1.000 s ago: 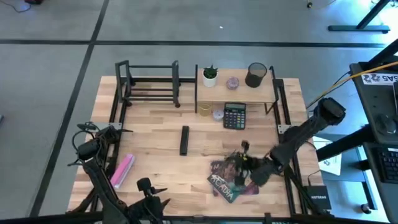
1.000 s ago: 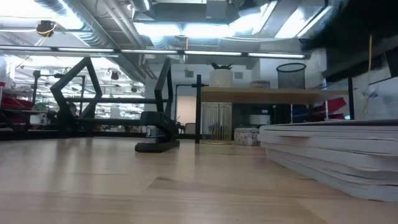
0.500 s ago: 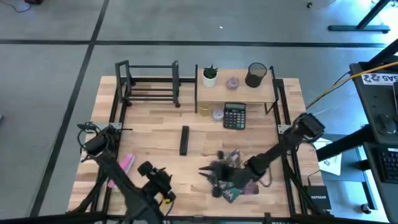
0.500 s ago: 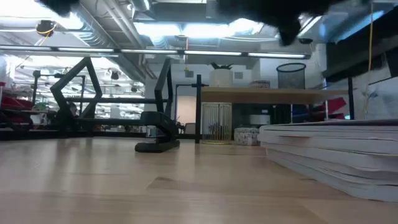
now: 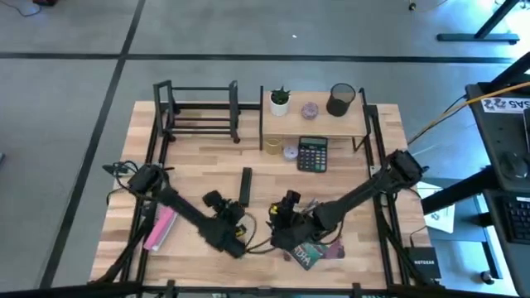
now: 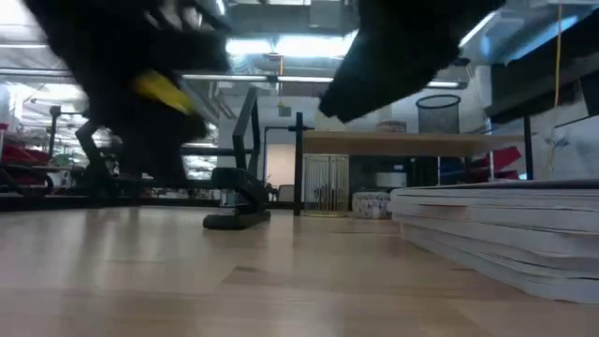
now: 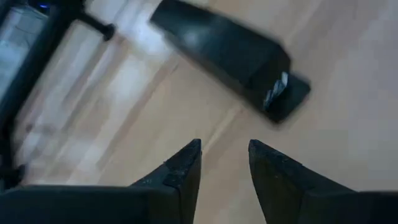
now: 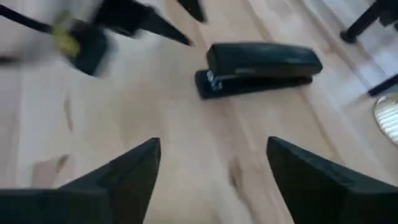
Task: Stock shelves
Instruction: Put the black stapler under the shelf
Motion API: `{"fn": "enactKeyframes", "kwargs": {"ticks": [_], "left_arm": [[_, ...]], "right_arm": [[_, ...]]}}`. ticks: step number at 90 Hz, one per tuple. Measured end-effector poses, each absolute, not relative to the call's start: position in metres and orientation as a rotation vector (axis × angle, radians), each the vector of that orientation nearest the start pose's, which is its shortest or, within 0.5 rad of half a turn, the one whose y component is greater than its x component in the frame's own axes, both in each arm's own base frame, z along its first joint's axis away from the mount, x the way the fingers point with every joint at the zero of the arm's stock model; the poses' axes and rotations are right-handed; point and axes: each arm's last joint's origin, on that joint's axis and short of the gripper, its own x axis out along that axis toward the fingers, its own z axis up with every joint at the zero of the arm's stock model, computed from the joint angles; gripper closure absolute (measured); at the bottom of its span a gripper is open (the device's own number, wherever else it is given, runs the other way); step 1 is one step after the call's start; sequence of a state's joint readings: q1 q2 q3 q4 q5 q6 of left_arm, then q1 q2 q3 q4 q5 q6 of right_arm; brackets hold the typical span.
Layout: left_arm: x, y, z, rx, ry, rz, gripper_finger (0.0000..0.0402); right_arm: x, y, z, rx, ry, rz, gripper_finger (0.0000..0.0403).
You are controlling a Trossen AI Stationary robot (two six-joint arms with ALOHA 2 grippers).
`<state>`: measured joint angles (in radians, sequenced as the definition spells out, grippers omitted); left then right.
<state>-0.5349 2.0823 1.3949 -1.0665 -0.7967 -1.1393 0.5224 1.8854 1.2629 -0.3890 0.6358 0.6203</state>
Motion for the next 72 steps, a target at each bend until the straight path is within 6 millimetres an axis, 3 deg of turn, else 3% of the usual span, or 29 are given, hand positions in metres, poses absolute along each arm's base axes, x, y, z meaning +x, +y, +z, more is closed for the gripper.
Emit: {"fn": "enactKeyframes", "kwargs": {"ticks": [10,23,36,48,58,72], "left_arm": [[0.348,-0.161,0.138,0.143,0.95,0.717,0.0311],[0.376,-0.176,0.152,0.206,0.857,0.469,0.0323],[0.381,-0.192,0.178,0.237,0.825,0.403,0.0329],[0.361,-0.208,0.21,0.202,0.862,0.427,0.0333],[0.331,-0.226,0.234,0.128,0.864,0.459,0.0334],[0.284,-0.254,0.252,0.001,0.803,0.492,0.0334]], "right_arm": [[0.332,0.181,0.178,-0.007,0.788,-0.386,0.0109],[0.308,0.188,0.172,-0.062,0.854,-0.483,0.0109],[0.296,0.187,0.17,-0.09,0.88,-0.552,0.0109],[0.309,0.174,0.17,-0.175,0.928,-0.49,0.0109],[0.33,0.151,0.171,-0.249,0.969,-0.405,0.0109],[0.362,0.116,0.175,-0.222,0.958,-0.2,0.0109]]}}
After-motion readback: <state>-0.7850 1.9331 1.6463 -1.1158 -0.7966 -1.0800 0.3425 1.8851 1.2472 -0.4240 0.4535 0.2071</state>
